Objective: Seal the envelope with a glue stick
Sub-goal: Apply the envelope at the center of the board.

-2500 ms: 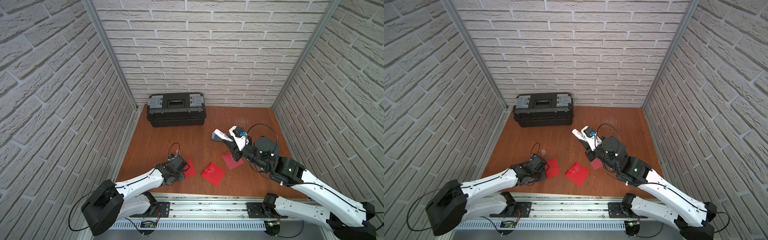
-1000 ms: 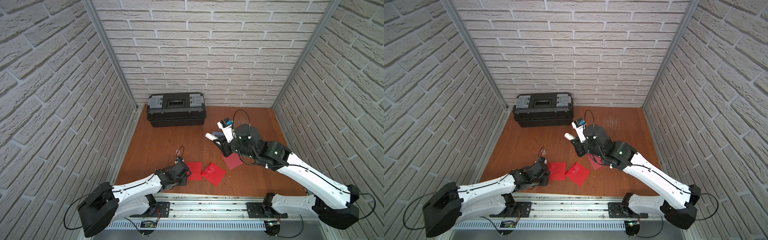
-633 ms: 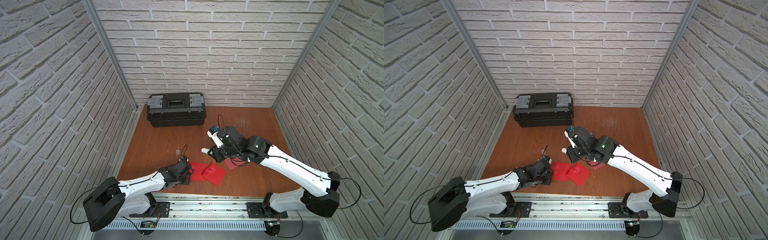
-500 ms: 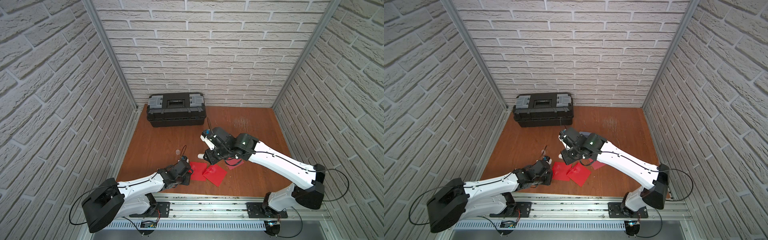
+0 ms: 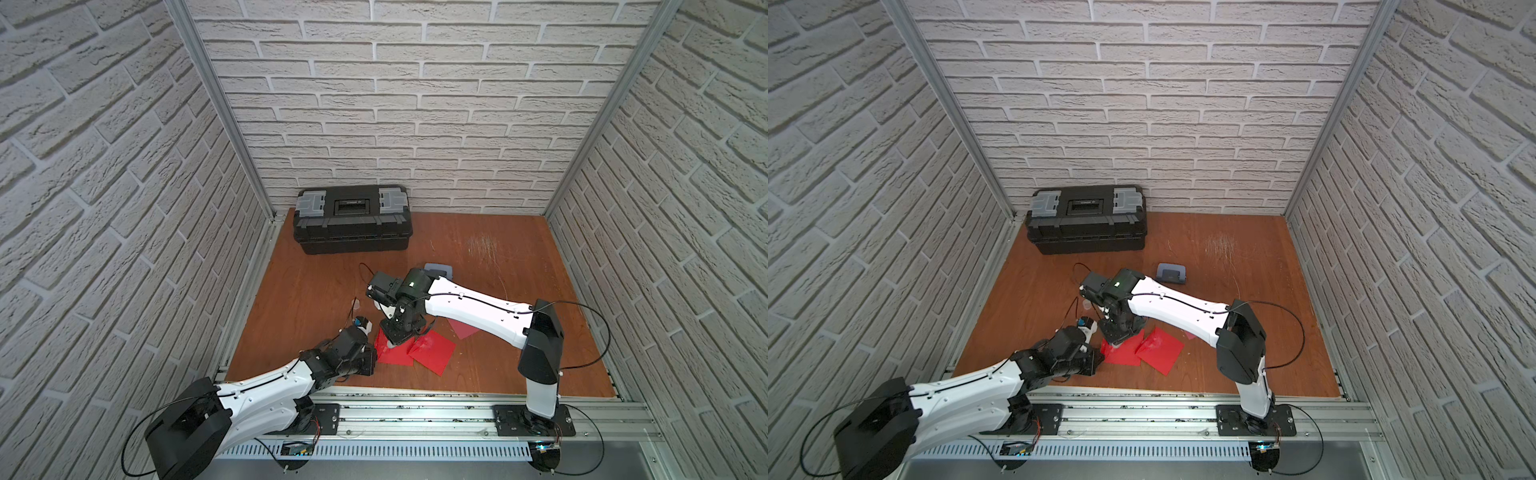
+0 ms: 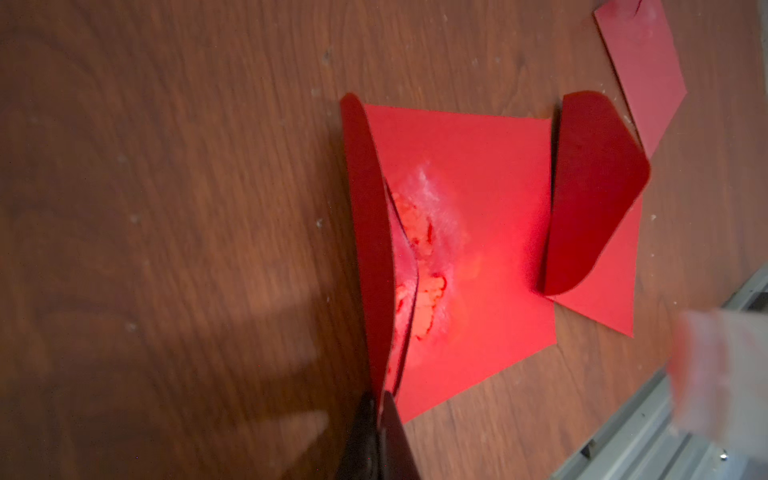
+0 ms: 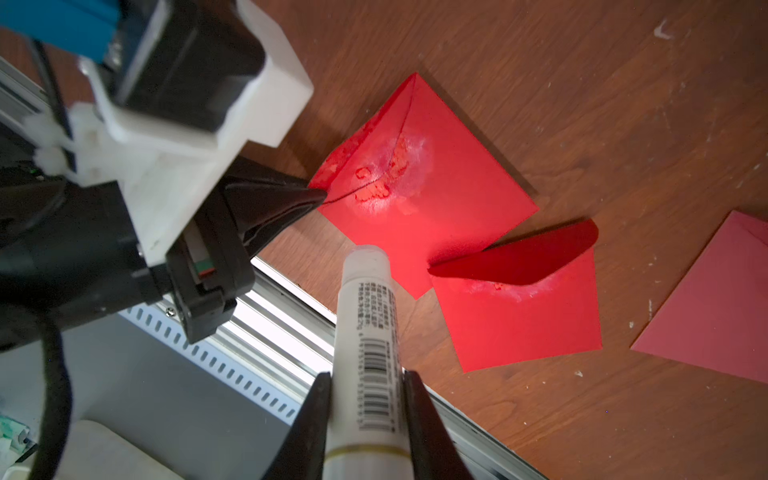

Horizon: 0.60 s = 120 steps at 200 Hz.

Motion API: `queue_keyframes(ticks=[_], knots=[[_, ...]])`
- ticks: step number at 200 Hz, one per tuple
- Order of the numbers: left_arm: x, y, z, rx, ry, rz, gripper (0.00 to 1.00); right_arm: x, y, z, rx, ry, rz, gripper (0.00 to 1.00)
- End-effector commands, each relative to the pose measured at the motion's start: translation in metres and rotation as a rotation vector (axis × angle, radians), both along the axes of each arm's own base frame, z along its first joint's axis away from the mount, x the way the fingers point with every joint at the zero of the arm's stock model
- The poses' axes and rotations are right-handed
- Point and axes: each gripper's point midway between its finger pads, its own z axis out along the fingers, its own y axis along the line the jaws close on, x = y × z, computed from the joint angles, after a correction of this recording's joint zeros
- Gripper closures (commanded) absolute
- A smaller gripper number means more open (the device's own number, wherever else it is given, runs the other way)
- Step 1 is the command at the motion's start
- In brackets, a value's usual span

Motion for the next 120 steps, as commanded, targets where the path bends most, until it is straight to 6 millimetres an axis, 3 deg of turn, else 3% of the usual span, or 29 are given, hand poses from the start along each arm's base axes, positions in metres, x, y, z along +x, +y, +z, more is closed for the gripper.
queue_keyframes(ticks=[1,65,120], knots=[[-0.014,0.012,-0.018,0.03,0.071,0.005,0.94,-0.004,0.004,0.0,-0.029,0.006,0.01,0.98],[-0.014,0.011,-0.02,0.001,0.083,0.006,0.94,-0.005,0.011,-0.031,-0.127,0.074,0.047,0.98],[-0.015,0.009,-0.024,-0.012,0.1,0.001,0.94,0.004,0.016,-0.043,-0.168,0.05,0.066,0.98]])
